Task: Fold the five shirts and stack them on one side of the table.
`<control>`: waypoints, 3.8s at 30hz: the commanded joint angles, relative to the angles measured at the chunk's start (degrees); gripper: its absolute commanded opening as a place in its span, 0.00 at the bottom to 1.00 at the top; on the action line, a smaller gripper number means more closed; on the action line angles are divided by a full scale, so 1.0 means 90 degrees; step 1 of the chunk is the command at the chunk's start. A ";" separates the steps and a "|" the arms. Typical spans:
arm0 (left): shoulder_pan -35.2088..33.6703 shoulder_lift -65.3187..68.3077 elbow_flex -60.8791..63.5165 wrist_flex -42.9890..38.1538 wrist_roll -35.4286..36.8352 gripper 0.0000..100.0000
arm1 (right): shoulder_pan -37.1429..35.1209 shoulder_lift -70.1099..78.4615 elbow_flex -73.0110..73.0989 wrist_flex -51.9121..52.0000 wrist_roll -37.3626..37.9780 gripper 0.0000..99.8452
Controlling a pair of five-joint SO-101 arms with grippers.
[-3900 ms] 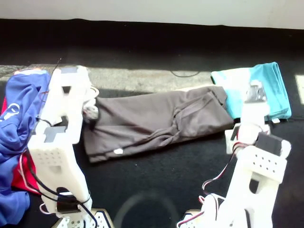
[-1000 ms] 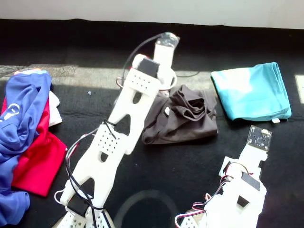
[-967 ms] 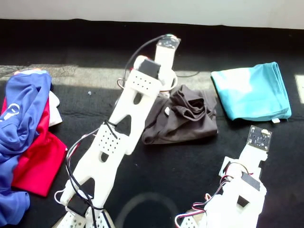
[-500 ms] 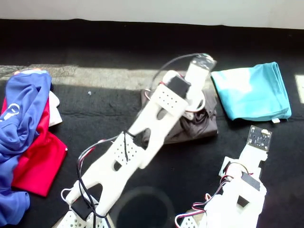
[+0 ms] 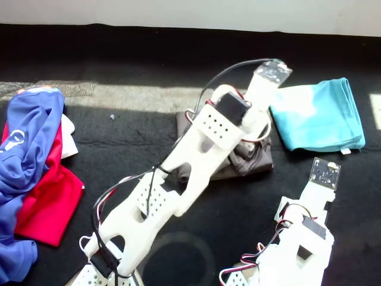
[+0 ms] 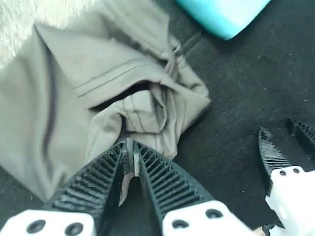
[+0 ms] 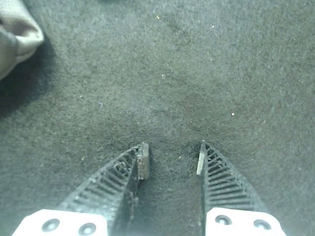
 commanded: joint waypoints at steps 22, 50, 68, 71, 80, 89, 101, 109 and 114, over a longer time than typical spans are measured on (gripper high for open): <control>0.1402 -0.0542 0.1050 0.0029 0.0010 0.01 | 0.0239 -0.0005 0.0044 -0.0093 -0.0059 0.18; 0.1490 -0.0327 0.1324 0.0068 0.0010 0.01 | 0.0239 -0.0005 0.0044 -0.0093 -0.0059 0.18; -0.0923 0.0220 0.1275 -0.0987 0.0029 0.01 | 0.0239 -0.0005 0.0044 -0.0093 -0.0059 0.18; -0.0816 0.0464 0.1089 -0.1241 0.0029 0.01 | 0.0239 -0.0005 0.0044 -0.0093 -0.0059 0.18; -0.0464 0.1118 0.0640 -0.2706 0.0029 0.01 | 0.0239 -0.0005 0.0044 -0.0093 -0.0059 0.18; -0.0093 0.1177 -0.0747 -0.3702 0.0039 0.01 | 0.0239 -0.0005 0.0044 -0.0093 -0.0059 0.18; -0.0435 0.1167 -0.0913 -0.3468 0.0010 0.01 | 0.0239 -0.0005 0.0044 -0.0093 -0.0059 0.18; -0.0454 0.1382 -0.0923 -0.2735 0.0020 0.01 | 0.0239 -0.0005 0.0044 -0.0093 -0.0059 0.18; -0.0405 0.1880 -0.0933 -0.2842 0.0000 0.01 | 0.0239 -0.0005 0.0044 -0.0093 -0.0059 0.18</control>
